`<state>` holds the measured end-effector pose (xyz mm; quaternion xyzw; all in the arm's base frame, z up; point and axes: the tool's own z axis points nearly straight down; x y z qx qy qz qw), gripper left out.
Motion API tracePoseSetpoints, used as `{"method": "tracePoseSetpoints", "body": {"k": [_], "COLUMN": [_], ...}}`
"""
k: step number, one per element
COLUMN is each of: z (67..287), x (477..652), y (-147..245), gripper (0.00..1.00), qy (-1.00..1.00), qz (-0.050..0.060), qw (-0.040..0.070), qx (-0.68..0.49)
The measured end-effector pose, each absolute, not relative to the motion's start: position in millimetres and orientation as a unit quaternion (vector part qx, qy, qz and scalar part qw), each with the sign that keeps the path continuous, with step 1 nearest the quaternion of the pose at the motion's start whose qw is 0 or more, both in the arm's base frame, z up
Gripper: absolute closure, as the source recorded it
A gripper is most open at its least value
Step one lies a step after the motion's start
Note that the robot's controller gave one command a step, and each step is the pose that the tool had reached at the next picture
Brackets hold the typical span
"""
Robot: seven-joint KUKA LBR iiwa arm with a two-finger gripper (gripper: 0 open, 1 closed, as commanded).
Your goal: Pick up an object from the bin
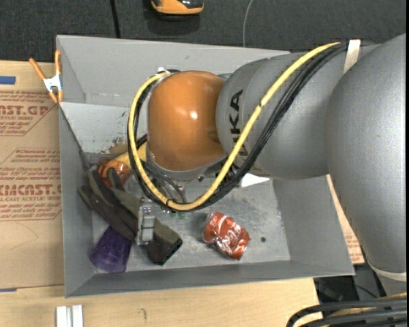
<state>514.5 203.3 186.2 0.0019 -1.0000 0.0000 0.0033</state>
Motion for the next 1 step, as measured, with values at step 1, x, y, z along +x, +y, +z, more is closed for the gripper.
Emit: {"method": "tracePoseSetpoints", "body": {"k": [1], "z": [190.9], "x": [516.3], "y": [202.2], "gripper": [0.0], "qy": [-1.0], "qz": [-0.001], "qw": [0.0], "qx": [0.001]}}
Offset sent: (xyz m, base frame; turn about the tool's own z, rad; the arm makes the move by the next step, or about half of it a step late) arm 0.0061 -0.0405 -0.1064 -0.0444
